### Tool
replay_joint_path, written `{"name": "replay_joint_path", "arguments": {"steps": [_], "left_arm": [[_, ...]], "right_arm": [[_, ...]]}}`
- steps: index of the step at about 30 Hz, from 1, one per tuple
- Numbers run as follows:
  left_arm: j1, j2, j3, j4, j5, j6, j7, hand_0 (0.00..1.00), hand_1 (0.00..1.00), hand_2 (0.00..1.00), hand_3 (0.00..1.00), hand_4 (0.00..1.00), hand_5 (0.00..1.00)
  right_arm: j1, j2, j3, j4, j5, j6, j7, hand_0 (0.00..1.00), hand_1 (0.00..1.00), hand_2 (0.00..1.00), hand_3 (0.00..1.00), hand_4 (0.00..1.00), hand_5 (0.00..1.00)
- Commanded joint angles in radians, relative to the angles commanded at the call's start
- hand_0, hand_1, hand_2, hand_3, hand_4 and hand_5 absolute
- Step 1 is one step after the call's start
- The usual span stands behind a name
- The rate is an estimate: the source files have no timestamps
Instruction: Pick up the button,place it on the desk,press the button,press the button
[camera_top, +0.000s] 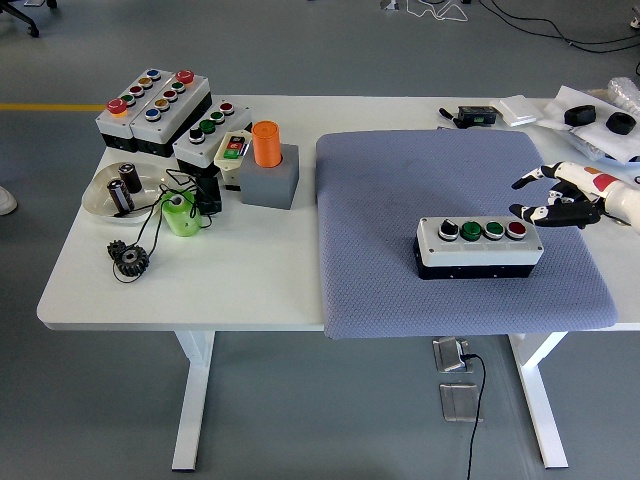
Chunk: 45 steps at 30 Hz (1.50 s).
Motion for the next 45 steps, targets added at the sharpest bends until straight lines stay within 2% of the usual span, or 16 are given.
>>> {"name": "replay_joint_path", "arguments": {"steps": [8,14,28,45], "left_arm": [[0.003,-0.001,0.008,0.000,-0.007,-0.001,0.000,0.655,0.702,0.726,0.502,0.318,0.946],[-0.001,0.000,-0.022,0.000,0.023,0.003,0.004,0.655,0.702,0.726,0.502,0.318,0.947],[-0.007,0.002,-0.025,0.000,0.026,0.003,0.002,0.654,0.702,0.725,0.501,0.316,0.946],[-0.008,0.000,-0.003,0.000,0.003,-0.002,-0.003,0.654,0.702,0.725,0.501,0.316,0.947]], "right_arm": [[-0.007,0.000,-0.003,-0.002,0.003,0.006,-0.009,0.107,0.002,0.076,0.776,0.690,0.511],[-0.005,-0.001,0.008,-0.001,0.009,0.016,-0.021,0.108,0.002,0.076,0.775,0.686,0.525],[0.001,0.005,0.008,0.002,0.011,0.018,-0.027,0.110,0.002,0.077,0.775,0.685,0.548],[0.004,0.002,0.001,0.010,0.016,0.019,-0.033,0.111,0.002,0.077,0.774,0.684,0.577]]}}
